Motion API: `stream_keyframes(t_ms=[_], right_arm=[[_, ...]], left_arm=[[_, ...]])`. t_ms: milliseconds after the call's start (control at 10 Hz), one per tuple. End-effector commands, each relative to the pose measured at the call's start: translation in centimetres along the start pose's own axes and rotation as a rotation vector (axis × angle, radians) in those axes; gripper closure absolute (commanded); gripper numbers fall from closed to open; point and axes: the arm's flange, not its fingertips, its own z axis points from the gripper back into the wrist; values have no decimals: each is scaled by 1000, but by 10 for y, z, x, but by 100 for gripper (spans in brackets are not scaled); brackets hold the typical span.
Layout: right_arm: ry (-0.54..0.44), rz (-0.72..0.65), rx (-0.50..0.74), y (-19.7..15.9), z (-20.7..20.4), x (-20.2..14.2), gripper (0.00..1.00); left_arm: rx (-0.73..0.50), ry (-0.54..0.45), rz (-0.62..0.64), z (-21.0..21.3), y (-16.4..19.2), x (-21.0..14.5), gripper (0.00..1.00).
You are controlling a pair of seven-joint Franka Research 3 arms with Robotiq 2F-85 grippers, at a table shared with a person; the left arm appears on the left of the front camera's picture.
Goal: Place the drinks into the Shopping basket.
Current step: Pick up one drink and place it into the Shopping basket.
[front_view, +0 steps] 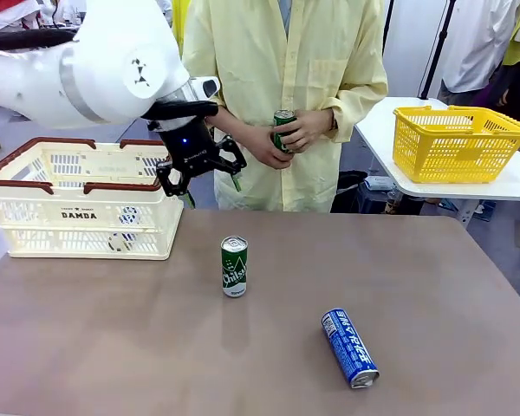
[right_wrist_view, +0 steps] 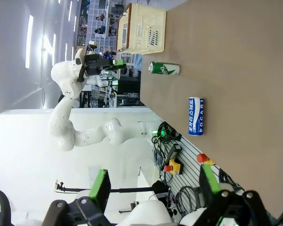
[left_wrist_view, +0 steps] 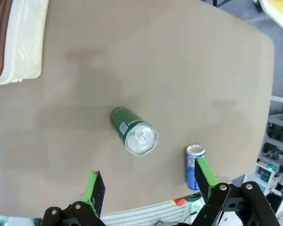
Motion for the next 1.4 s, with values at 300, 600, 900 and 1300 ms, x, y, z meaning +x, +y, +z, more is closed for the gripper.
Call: stream_keyframes(t_ms=[300,600,900,1300], right_arm=[[14,-12,-13,2,0,-3,0],[14,-12,-13,2,0,-3,0],[14,-12,-13,2,0,-3,0],[14,-12,-13,2,0,-3,0]], left_arm=[[-280,180,48,179,148,11,0],[-472,205,115,213,232,-5,0],[-364,175,158,151,178,11,0],[-18,91,106,48,57,16,0]])
